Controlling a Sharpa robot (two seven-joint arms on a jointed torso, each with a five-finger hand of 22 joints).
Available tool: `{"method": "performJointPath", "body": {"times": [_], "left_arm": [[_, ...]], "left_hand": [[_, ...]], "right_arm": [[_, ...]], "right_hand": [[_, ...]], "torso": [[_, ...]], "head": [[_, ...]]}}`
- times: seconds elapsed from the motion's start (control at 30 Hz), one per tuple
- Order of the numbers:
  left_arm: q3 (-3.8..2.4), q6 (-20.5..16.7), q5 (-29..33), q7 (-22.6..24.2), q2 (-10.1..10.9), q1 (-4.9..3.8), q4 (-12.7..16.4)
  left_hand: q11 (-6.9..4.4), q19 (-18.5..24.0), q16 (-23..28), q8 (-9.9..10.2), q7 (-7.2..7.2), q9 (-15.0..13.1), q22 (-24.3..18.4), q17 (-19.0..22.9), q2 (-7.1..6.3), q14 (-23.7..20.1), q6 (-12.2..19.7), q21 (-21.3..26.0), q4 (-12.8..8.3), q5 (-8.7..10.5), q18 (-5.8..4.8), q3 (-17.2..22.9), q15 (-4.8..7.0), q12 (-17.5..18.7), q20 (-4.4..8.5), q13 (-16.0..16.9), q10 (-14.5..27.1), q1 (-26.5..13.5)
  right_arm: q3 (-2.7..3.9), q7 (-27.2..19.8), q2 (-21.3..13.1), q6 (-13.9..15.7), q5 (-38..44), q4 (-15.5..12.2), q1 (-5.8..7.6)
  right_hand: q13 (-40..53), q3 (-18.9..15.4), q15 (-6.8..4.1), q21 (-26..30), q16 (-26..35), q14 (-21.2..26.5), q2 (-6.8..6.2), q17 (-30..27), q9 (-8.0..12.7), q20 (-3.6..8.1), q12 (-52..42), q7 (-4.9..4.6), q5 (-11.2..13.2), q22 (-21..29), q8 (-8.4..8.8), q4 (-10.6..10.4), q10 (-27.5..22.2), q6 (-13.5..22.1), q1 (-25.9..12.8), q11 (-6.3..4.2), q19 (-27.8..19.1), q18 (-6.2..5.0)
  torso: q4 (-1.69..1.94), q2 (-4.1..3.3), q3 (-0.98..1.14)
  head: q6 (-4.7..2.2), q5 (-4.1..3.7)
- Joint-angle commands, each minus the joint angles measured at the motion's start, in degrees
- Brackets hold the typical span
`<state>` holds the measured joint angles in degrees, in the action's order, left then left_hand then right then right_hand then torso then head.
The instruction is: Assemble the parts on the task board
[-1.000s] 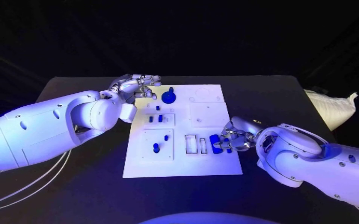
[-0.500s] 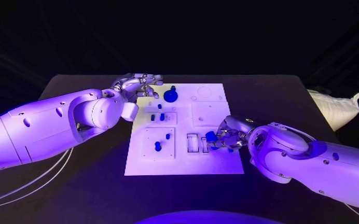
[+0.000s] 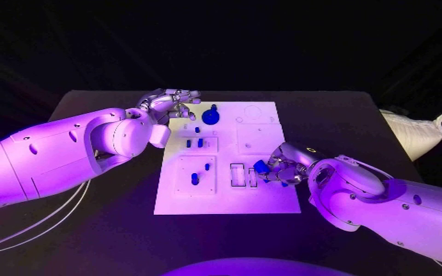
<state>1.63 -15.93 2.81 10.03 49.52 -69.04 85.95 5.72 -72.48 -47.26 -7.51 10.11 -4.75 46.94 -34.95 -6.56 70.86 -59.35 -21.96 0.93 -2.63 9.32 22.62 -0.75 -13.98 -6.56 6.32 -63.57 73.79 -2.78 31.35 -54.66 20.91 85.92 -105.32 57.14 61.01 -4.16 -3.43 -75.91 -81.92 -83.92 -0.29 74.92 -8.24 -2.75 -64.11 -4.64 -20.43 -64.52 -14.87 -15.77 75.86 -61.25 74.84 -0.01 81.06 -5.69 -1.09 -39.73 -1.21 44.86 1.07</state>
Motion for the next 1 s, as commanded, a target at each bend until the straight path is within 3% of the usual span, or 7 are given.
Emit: {"method": "performJointPath", "body": {"times": [0.03, 0.3, 0.67, 0.8, 1.0], "left_arm": [[-0.04, 1.06, 0.2, 0.19, -0.04, 0.0, 0.03], [-0.04, 1.15, 0.2, 0.15, -0.16, 0.1, -0.04], [-0.04, 1.15, 0.2, 0.11, -0.23, 0.21, 0.03], [-0.04, 1.13, 0.26, 0.12, -0.3, 0.22, 0.09], [-0.04, 1.12, 0.34, 0.14, -0.34, 0.22, 0.17]], "left_hand": [[0.02, -0.5, -0.22, -0.17, -0.17, 0.1, -0.09, 0.08, 0.37, -0.37, 0.41, 0.19, -0.04, -0.35, 1.05, -0.44, -0.17, -0.31, 0.04, 0.07, 0.22, 0.24], [0.02, -0.5, -0.22, -0.17, -0.17, 0.1, -0.09, 0.08, 0.37, -0.37, 0.41, 0.19, -0.04, -0.35, 1.05, -0.44, -0.17, -0.31, 0.04, 0.07, 0.22, 0.24], [0.02, -0.5, -0.22, -0.17, -0.17, 0.1, -0.09, 0.08, 0.37, -0.37, 0.41, 0.19, -0.04, -0.35, 1.05, -0.44, -0.17, -0.31, 0.04, 0.07, 0.22, 0.24], [0.02, -0.5, -0.22, -0.17, -0.17, 0.1, -0.09, 0.08, 0.37, -0.37, 0.41, 0.19, -0.04, -0.35, 1.05, -0.44, -0.17, -0.31, 0.04, 0.07, 0.22, 0.24], [0.02, -0.5, -0.22, -0.17, -0.17, 0.1, -0.09, 0.08, 0.37, -0.37, 0.41, 0.19, -0.04, -0.35, 1.05, -0.44, -0.17, -0.31, 0.04, 0.07, 0.22, 0.24]], "right_arm": [[0.07, -1.3, -0.66, 4.61, -2.91, -1.22, -0.01], [0.48, -2.11, -1.52, 5.24, -8.67, -3.17, 1.12], [0.56, -2.24, 0.75, 1.76, -12.1, -3.61, 1.34], [0.55, -1.39, 1.78, 0.73, -12.59, -3.46, 1.34], [0.54, -0.25, 3.12, 0.16, -12.46, -2.67, 1.32]], "right_hand": [[0.06, 0.31, -0.54, -0.18, -0.22, -3.78, 0.64, 1.9, -0.78, 0.51, 0.18, 0.03, -0.93, -0.02, -0.53, 0.22, 0.33, -0.51, 0.7, 0.04, 0.12, 0.81], [0.3, 0.0, -0.61, -0.22, -0.23, -3.78, 0.77, 1.92, -1.07, 0.66, 0.57, 0.06, -2.95, -0.08, -0.55, -0.05, 0.34, -0.25, 0.78, -0.01, 0.11, 0.82], [0.23, -0.6, -0.6, -0.21, -0.14, -3.74, 0.45, 1.79, -1.31, 0.69, 1.14, -0.01, -4.31, -0.07, -0.54, -0.37, 0.23, -0.05, 0.49, 0.04, 0.07, 0.83], [-0.91, -1.67, -0.59, -0.16, -0.1, -3.72, 0.13, 1.75, -1.66, 0.68, 2.78, 0.05, -5.88, -0.01, -0.75, -0.78, -0.3, -0.28, -0.91, 0.02, 0.01, 0.81], [-1.09, -2.51, -0.65, -0.14, -0.07, -3.72, 0.73, 1.71, -2.03, 0.71, 3.44, 0.2, -6.22, 0.01, -1.01, -0.87, -0.26, -0.62, -2.62, -0.08, -0.01, 0.79]], "torso": [[0.04, 0.08, 0.04], [0.05, 0.06, -0.02], [0.02, 0.01, -0.06], [0.03, 0.04, -0.13], [-0.07, -0.01, -0.02]], "head": [[-0.1, 0.03], [-0.29, 0.06], [-0.24, 0.32], [-0.18, 0.3], [-0.25, 0.53]]}}
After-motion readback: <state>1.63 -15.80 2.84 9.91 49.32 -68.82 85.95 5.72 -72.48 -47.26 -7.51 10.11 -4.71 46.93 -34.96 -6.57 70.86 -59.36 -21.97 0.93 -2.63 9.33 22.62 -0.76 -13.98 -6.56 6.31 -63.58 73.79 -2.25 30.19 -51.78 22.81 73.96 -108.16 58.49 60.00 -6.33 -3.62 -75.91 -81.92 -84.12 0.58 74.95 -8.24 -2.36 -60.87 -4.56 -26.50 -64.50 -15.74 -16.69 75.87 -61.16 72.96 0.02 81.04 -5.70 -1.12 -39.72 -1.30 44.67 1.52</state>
